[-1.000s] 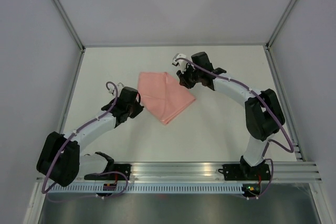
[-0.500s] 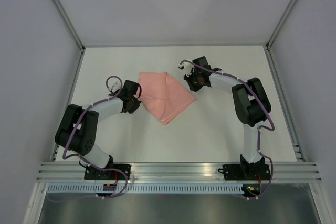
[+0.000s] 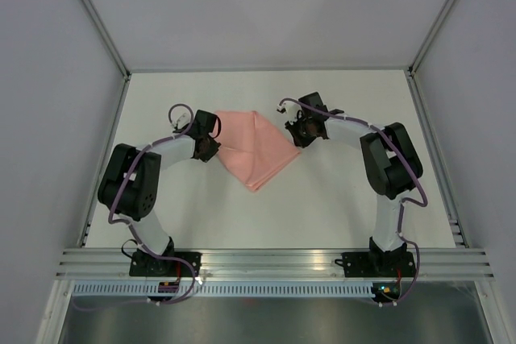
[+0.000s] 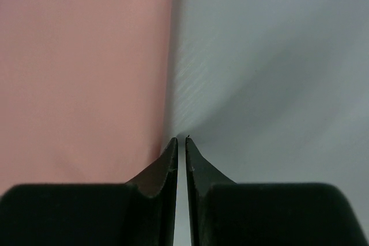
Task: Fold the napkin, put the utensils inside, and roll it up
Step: Fold the napkin
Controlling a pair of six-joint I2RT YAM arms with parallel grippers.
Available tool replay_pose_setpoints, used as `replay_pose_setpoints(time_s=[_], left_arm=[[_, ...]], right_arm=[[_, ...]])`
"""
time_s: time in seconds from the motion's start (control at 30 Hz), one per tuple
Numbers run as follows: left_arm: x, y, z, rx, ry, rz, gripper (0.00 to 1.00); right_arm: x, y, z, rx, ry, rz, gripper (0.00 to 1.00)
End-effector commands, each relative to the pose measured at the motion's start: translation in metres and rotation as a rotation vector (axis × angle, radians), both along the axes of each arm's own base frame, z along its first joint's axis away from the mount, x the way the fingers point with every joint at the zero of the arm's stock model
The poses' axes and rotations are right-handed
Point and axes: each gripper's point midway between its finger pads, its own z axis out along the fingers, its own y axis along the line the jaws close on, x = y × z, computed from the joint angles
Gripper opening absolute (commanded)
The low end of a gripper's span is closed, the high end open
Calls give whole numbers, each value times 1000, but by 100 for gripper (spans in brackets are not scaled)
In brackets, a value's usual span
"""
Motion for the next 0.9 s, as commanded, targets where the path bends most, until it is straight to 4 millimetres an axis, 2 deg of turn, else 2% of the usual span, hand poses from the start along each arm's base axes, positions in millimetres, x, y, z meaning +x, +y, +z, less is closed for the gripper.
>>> replay_pose_setpoints(time_s=[0.0,0.17,0.2,0.27,0.3,0.5,0.73,0.8,0.87], left_arm=[[3,-1,-8,33,51,-56,2],[21,-9,-1,46,44,-118,2],[19,-10,-6,48,70,-135,2],[31,-16,1,50,60,-168,2],[32,-16,-3,56,75,-175,2],[52,-30,4,52,73,-259,2],[78,-51,-5,35,110,-380,2],[86,-57,0,33,102,-409,2],[88,-61,-6,26,121,-434,2]], right_arm=[[-14,-2,16,26,14,-2,15],[-28,0,22,53,22,23,14],[-30,0,27,60,15,27,14],[-35,0,27,63,22,36,14],[-37,1,30,72,22,44,14],[-54,2,30,66,40,82,14],[-75,5,26,46,71,117,14],[-79,4,28,42,71,117,13],[-80,3,35,42,59,118,13]])
